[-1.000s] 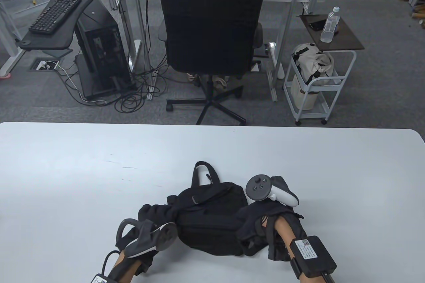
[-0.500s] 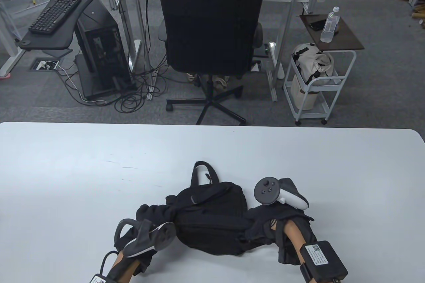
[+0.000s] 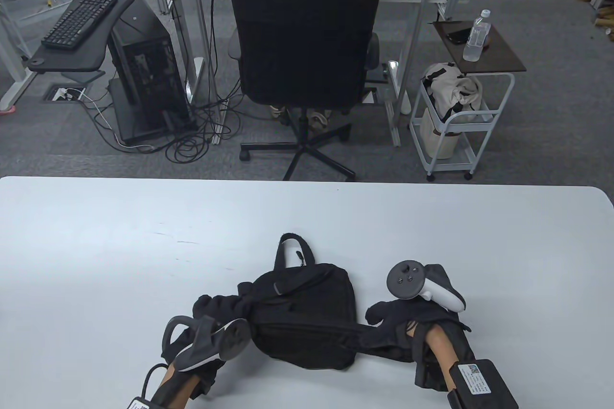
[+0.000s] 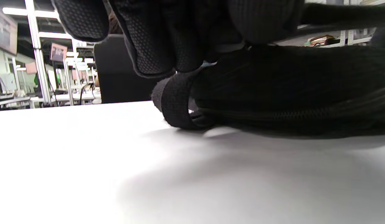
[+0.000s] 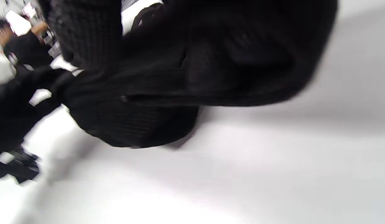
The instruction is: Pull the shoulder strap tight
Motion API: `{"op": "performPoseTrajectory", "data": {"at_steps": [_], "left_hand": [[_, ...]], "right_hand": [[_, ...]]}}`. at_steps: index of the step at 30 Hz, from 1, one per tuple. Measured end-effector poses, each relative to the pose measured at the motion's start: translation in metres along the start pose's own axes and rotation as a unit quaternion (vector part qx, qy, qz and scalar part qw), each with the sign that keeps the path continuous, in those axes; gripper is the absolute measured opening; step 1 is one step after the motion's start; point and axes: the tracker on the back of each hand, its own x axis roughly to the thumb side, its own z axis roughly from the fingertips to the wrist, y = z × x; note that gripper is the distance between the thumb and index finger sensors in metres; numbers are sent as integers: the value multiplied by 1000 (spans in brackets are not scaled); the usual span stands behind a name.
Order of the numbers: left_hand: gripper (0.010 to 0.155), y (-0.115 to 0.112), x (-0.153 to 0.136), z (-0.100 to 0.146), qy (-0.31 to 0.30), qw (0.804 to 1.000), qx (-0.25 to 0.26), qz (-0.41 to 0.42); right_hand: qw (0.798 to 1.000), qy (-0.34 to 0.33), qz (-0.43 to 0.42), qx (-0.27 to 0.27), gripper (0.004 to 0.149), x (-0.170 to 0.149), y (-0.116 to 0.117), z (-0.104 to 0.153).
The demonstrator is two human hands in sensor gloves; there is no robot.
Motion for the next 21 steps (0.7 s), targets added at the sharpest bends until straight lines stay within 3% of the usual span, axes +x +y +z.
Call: {"op": "performPoseTrajectory", "data": {"at_steps": [2, 4, 7, 9, 12, 15, 18, 21], "left_hand": [[65, -4, -2, 0, -2, 1000, -7, 17], [66, -7, -3, -1, -8, 1000, -18, 22], [69, -8, -6, -1, -5, 999, -24, 44], [75, -6, -9, -1, -2, 998, -19, 64], [77, 0, -15, 0, 18, 995, -4, 101], [76, 5, -20, 2, 29, 993, 11, 113], [75, 7, -22, 3, 39, 993, 17, 108], [73, 12, -17, 1, 47, 994, 18, 93]], "right_hand": [[996, -13, -92, -18, 83, -15, 4, -2], [983, -8, -165, -79, 80, -31, 6, -2], [973, 18, -164, -162, 78, -44, 2, 2], [971, 18, -124, -204, 78, -40, -2, 8], [958, -2, 3, -288, 76, -14, -6, 23], [920, -14, 132, -368, 77, 8, 3, 38], [905, -24, 211, -368, 78, 19, 22, 39], [910, -14, 246, -334, 78, 18, 35, 36]]}}
